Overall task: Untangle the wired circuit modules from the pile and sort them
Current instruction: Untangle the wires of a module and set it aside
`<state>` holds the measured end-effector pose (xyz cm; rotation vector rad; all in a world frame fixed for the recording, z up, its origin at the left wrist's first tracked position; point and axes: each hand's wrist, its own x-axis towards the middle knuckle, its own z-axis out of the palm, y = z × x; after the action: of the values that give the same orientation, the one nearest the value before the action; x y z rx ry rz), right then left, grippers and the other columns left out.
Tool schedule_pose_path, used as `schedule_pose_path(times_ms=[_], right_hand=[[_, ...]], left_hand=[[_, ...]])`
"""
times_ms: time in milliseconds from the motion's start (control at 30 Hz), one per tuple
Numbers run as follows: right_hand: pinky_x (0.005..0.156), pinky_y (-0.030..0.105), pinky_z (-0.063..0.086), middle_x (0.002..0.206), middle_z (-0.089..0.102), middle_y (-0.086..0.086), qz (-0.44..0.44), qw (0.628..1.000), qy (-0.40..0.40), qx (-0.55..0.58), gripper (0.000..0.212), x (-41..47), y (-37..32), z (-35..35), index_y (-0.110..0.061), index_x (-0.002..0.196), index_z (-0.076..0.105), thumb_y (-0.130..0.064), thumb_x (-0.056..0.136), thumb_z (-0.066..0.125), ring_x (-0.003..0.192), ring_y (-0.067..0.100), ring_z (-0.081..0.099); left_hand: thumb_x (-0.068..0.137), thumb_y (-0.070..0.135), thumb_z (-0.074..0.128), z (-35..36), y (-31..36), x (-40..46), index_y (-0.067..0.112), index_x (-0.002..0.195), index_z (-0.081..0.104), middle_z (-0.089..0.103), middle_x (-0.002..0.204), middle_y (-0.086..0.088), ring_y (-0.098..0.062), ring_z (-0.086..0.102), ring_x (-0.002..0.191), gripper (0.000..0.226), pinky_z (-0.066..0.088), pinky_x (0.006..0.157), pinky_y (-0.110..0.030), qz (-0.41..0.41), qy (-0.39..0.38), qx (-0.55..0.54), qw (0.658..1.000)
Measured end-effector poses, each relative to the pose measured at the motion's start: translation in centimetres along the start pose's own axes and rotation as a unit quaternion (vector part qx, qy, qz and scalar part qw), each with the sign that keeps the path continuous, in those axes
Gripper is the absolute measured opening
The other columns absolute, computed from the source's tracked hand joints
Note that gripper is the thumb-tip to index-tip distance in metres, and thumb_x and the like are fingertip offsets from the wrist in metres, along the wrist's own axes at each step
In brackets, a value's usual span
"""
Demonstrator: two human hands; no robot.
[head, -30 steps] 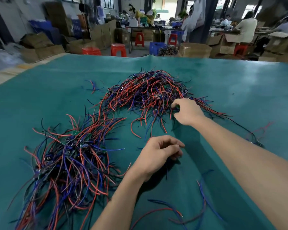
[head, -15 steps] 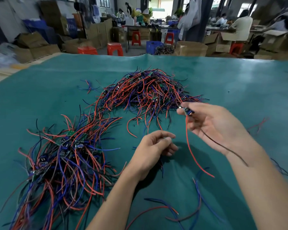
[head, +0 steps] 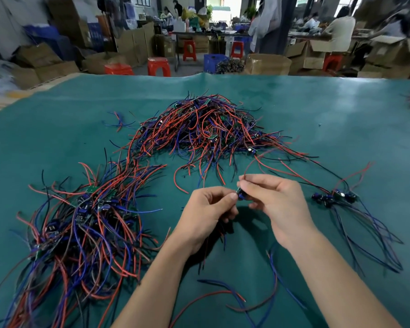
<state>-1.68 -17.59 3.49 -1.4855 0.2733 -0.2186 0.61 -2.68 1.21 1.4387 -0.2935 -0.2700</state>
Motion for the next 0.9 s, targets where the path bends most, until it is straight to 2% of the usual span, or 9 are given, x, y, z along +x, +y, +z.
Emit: schedule_pose_path(times_ms=[133,267,500,567,633,700,767,833,900], right_hand=[[0.057,0.019,0.048,0.075,0.077,-0.002,-0.073,0.993,0.042,-0.083,0.013,0.6,0.4,-0.4,-0.016,0.075,0.075,-0.008,0.084,0.081,0.068,0.006,0.068],[0.068,0.027,0.052,0.073,0.076,-0.006,-0.150,0.974,0.102,-0.133,0.015,1.3,0.6,-1.0,-0.018,0.075,0.073,-0.008,0.085,0.080,0.064,0.005,0.066],[0.070,0.037,0.054,0.073,0.074,-0.011,-0.194,0.937,0.288,-0.031,0.018,3.2,0.1,-4.7,-0.025,0.076,0.070,-0.012,0.087,0.076,0.069,0.006,0.067],[0.069,0.042,0.056,0.077,0.072,-0.004,-0.194,0.910,0.367,0.001,0.010,3.6,-0.1,-5.7,-0.026,0.080,0.069,-0.020,0.088,0.071,0.068,0.008,0.066],[0.063,0.043,0.053,0.070,0.070,-0.007,-0.175,0.902,0.395,0.005,0.012,3.5,-0.2,-5.8,-0.026,0.080,0.066,-0.024,0.091,0.063,0.056,0.004,0.061],[0.061,0.043,0.050,0.062,0.069,-0.006,-0.149,0.940,0.298,-0.065,0.020,3.0,0.1,-4.6,-0.022,0.077,0.067,-0.032,0.093,0.059,0.051,0.005,0.059],[0.066,0.038,0.051,0.068,0.073,-0.005,-0.134,0.972,0.119,-0.149,0.033,1.6,0.3,-2.0,-0.018,0.079,0.072,-0.048,0.088,0.061,0.059,0.011,0.064],[0.069,0.023,0.052,0.072,0.074,-0.009,-0.168,0.961,-0.007,-0.218,0.034,0.0,0.7,0.3,-0.021,0.080,0.073,-0.053,0.084,0.064,0.067,0.007,0.068],[0.066,0.011,0.045,0.071,0.072,-0.016,-0.226,0.940,-0.024,-0.255,0.022,-0.5,1.1,1.3,-0.022,0.079,0.072,-0.042,0.085,0.068,0.067,0.000,0.066]], left_hand=[[0.097,0.010,0.060,0.0,0.1,-0.2,0.014,0.078,0.070,0.058,0.056,0.003,-0.006,0.048,0.049,0.023,0.038,0.050,-0.013,0.008,-0.020,0.017,1.000],[0.098,0.011,0.059,-0.1,0.0,-0.1,0.007,0.086,0.072,0.055,0.055,0.005,-0.006,0.046,0.051,0.018,0.036,0.051,-0.014,0.009,-0.031,0.029,0.999],[0.099,0.013,0.059,-0.2,-0.3,-0.1,0.011,0.083,0.073,0.058,0.057,0.003,-0.010,0.047,0.052,0.021,0.036,0.052,-0.016,0.012,-0.047,0.041,0.998],[0.100,0.012,0.057,-0.2,-0.3,0.0,0.010,0.083,0.072,0.060,0.059,0.002,-0.009,0.050,0.053,0.022,0.039,0.053,-0.015,0.016,-0.022,0.031,0.999],[0.102,0.012,0.053,-0.3,-0.4,0.3,0.009,0.087,0.070,0.062,0.061,0.001,-0.009,0.053,0.055,0.023,0.041,0.054,-0.016,0.020,0.022,0.006,1.000],[0.103,0.013,0.052,-0.3,-0.5,0.5,0.010,0.089,0.068,0.064,0.063,-0.001,-0.010,0.054,0.056,0.022,0.042,0.055,-0.017,0.023,0.054,-0.020,0.998],[0.102,0.016,0.054,-0.2,-0.5,0.5,0.011,0.088,0.069,0.065,0.064,-0.001,-0.010,0.054,0.056,0.021,0.042,0.055,-0.017,0.029,0.057,-0.013,0.998],[0.101,0.017,0.056,-0.2,-0.5,0.3,0.009,0.086,0.069,0.064,0.064,-0.002,-0.010,0.053,0.057,0.021,0.043,0.057,-0.019,0.040,0.034,0.015,0.998],[0.100,0.017,0.057,-0.2,-0.4,0.2,0.008,0.082,0.068,0.064,0.064,-0.003,-0.012,0.052,0.059,0.023,0.043,0.058,-0.021,0.046,0.016,0.027,0.998]])
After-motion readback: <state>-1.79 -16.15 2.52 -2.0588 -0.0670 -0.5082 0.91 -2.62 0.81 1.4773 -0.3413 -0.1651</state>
